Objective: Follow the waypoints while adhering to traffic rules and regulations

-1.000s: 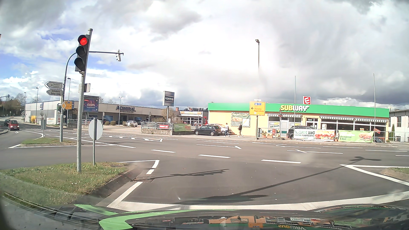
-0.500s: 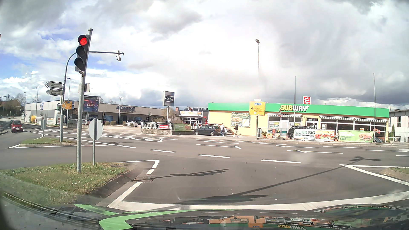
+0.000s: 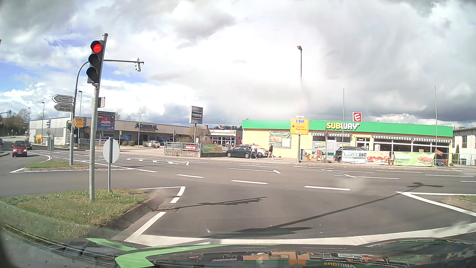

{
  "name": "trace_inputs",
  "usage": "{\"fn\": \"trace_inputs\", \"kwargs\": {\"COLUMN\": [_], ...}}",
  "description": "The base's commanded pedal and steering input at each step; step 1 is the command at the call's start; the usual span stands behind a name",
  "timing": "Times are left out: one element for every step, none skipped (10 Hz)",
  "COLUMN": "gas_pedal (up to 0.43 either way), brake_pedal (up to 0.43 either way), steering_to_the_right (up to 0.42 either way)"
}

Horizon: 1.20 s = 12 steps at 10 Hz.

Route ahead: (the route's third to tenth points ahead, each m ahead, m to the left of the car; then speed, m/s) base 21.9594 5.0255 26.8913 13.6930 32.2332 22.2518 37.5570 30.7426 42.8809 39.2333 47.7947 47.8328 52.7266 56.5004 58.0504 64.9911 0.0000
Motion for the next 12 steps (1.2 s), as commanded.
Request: {"fn": "trace_inputs", "kwargs": {"gas_pedal": [0.0, 0.0, 0.0, 0.0, 0.0, 0.0, 0.0, 0.0, 0.0, 0.0, 0.0, 0.0], "brake_pedal": [0.311, 0.311, 0.311, 0.311, 0.311, 0.311, 0.311, 0.311, 0.311, 0.311, 0.311, 0.311], "steering_to_the_right": [0.012, 0.012, 0.012, 0.012, 0.012, 0.012, 0.012, 0.012, 0.012, 0.012, 0.012, 0.012]}}
